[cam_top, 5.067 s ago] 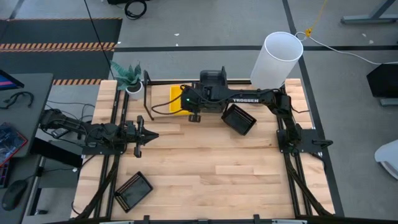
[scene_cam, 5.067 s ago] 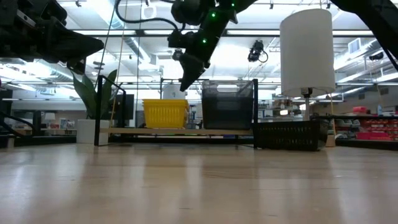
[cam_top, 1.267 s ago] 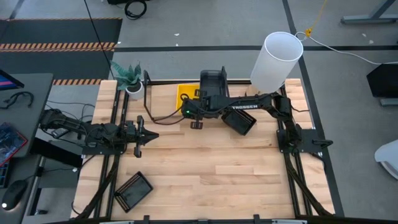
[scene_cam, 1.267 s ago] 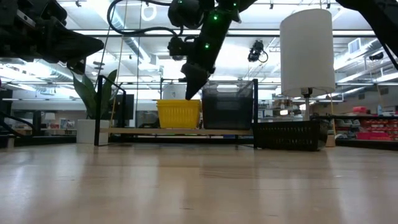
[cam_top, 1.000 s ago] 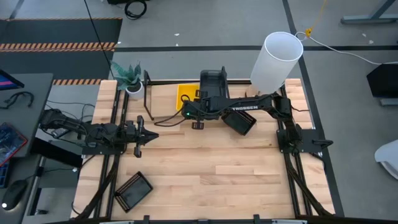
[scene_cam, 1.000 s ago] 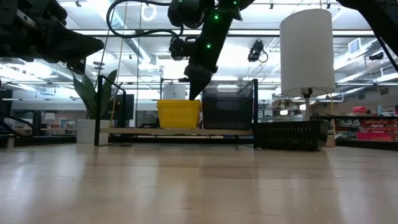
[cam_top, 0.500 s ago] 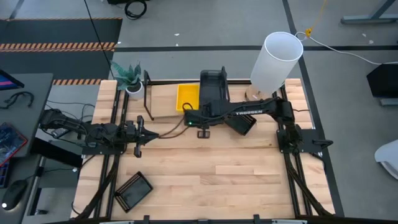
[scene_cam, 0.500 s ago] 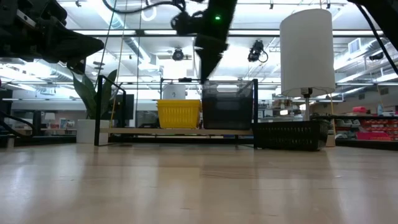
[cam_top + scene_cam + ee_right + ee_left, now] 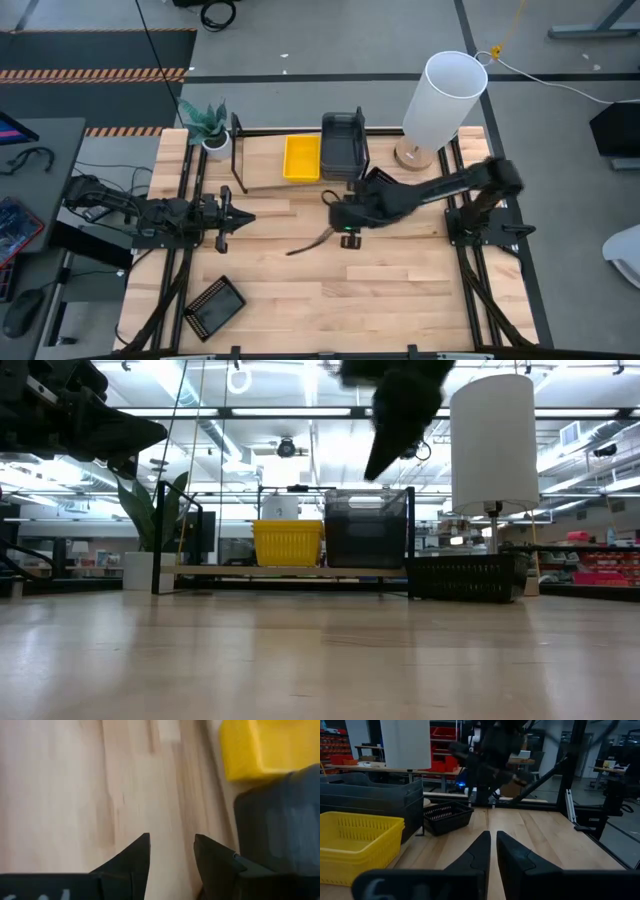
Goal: Stack baskets on shelf by color
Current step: Stack the bottom black bin on top of the black bins
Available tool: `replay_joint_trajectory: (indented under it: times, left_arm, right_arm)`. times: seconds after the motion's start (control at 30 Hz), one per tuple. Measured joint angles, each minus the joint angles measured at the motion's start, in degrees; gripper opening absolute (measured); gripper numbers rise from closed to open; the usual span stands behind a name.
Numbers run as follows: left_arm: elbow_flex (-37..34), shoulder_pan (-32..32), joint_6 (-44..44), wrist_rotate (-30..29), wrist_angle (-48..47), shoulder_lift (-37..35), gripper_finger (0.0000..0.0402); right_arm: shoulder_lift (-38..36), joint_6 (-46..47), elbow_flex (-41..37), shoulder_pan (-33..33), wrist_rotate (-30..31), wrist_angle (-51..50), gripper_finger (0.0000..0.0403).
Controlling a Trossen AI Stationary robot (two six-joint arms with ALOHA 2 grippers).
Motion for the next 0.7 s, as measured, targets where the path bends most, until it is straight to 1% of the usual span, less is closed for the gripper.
replay_joint_trajectory:
  times: [0.1, 0.2, 0.33, 0.5, 0.57, 0.67, 0.7]
  left_arm:
    - [0.00, 0.02, 0.01, 0.00, 0.00, 0.01, 0.0038]
    - [0.00, 0.02, 0.01, 0.00, -0.01, 0.00, 0.0033]
    - [-0.02, 0.02, 0.01, 0.01, -0.01, 0.00, 0.0028]
    - [-0.02, 0.02, 0.01, 0.02, -0.02, 0.00, 0.0033]
    - [-0.02, 0.01, 0.01, 0.01, -0.02, -0.01, 0.0037]
    - [-0.01, 0.02, -0.25, 0.02, 0.09, 0.00, 0.0039]
    - [-0.02, -0.02, -2.28, 0.02, 0.43, 0.01, 0.0038]
  right_arm:
    - [-7.57, -1.03, -7.61, 2.19, 3.82, 8.90, 0.0158]
    - [-15.89, -5.92, -14.89, 3.79, 7.37, 20.67, 0.0158]
    - [-26.57, -16.07, -23.27, 4.55, 8.11, 38.64, 0.0158]
    - [-37.28, -24.98, -30.12, 4.60, 8.08, 56.17, 0.0158]
    - [-40.59, -25.76, -31.76, 4.60, 8.07, 60.42, 0.0158]
    - [-44.37, -22.89, -33.26, 4.60, 6.37, 61.13, 0.0158]
    - [-45.38, -21.60, -33.79, 4.61, 5.16, 61.04, 0.0158]
